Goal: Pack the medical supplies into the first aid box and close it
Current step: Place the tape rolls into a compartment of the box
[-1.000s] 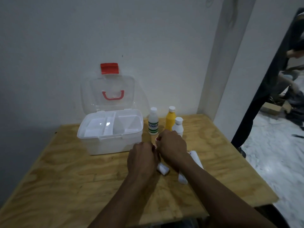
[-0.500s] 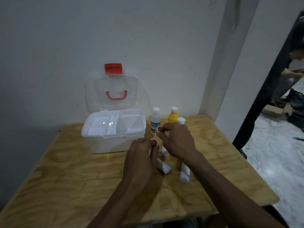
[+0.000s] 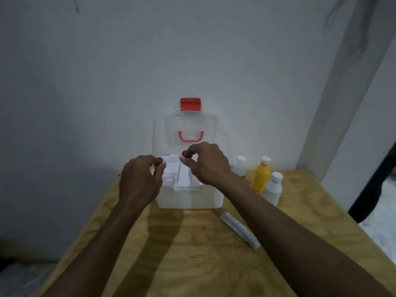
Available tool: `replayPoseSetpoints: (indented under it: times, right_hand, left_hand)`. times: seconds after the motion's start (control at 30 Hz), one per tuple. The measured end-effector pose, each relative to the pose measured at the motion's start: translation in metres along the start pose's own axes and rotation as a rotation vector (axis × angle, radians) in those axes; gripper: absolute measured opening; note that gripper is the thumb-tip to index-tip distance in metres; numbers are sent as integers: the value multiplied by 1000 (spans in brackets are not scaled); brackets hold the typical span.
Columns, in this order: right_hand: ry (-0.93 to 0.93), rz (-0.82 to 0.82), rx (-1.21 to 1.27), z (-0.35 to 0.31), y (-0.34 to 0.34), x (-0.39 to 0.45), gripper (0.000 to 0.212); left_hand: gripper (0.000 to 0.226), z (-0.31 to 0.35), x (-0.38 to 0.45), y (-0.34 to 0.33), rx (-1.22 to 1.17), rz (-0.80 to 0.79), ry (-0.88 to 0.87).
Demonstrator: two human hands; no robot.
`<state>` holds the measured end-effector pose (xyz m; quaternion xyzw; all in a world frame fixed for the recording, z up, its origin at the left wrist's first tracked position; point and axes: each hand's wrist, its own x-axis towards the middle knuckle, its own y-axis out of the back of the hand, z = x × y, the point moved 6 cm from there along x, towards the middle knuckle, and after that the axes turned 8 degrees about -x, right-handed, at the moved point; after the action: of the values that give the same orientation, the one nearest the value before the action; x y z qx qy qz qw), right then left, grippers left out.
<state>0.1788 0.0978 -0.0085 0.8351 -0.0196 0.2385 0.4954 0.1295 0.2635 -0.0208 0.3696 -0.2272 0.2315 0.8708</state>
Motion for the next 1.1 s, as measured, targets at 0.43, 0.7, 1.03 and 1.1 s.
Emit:
replayPoseSetpoints:
  times: [0.43,0.7,1.03,1.1]
  right_hand:
    - [109,-249,-127,-13,-63,62,27]
    - [119,-310,-160,-11,-72,68,26]
    - [117,-319,-138,-9,-66,60,25]
    - [133,-287,-135,-8,-49,54,25]
  left_hand:
    - [28,-38,41,-38,99,-162,-27]
    - [22,-50,47,-54,182,-226,4]
    - [23,-55,49,-52,155,-227,88]
    - [23,-48,45,-44,128,-188,84]
